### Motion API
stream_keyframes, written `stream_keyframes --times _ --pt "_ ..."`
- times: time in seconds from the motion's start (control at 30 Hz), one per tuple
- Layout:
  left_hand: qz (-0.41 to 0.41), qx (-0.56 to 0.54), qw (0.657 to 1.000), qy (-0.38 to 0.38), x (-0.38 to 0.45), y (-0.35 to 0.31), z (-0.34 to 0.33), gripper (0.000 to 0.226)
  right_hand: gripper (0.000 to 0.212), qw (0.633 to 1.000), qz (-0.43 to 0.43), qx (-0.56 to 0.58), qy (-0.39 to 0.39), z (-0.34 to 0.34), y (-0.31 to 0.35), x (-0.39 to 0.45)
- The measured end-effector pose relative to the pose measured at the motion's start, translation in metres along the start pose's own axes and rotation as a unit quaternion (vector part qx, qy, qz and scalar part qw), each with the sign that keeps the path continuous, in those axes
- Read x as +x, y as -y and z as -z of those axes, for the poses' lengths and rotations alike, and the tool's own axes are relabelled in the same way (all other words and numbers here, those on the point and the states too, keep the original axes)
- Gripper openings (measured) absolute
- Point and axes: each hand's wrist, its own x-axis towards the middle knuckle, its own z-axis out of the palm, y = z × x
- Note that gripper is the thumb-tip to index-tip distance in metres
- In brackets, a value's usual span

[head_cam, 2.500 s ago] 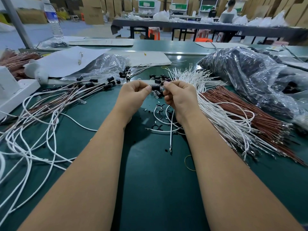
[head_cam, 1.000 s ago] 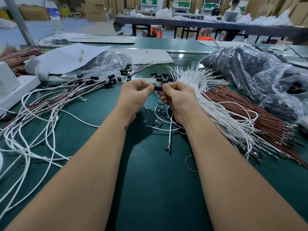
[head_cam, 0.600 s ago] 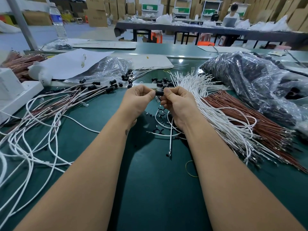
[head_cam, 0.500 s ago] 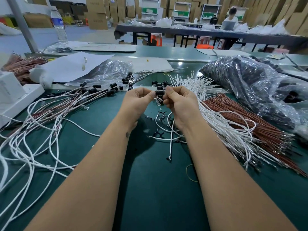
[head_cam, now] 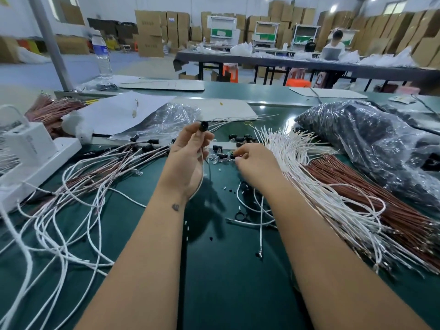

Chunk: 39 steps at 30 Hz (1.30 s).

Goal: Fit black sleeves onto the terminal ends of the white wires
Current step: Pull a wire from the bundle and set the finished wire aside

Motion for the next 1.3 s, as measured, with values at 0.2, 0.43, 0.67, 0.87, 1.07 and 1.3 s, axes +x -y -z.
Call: stream_keyframes --times 0.2,0.43,0.67,0.87,1.07,1.3 --pt "-0.012 -0.003 0.999 0.050 0.000 -0.002 -0.001 0.019 0.020 0.983 0.043 -0.179 0.017 -0.008 -0.001 0.010" --pt "-0.010 -0.016 0.990 0.139 0.002 0.000 0.004 0.028 0.018 0.982 0.048 -0.182 0.005 -0.013 0.000 0.006" --pt "0.089 0.239 0.964 0.074 0.006 0.014 0.002 0.023 0.008 0.975 -0.039 0.197 -0.094 -0.010 -0.009 -0.009" --pt "0.017 0.385 0.923 0.004 0.000 0.027 -0.006 0.019 0.008 0.840 -0.101 0.529 -0.065 -0.001 -0.027 -0.023" --pt "-0.001 0.401 0.916 0.019 -0.002 0.029 -0.007 0.014 0.011 0.829 -0.103 0.542 -0.093 -0.001 -0.026 -0.023" --pt "-0.007 0.398 0.917 0.022 -0.001 0.029 -0.007 0.014 0.013 0.825 -0.107 0.548 -0.086 0.000 -0.022 -0.024"
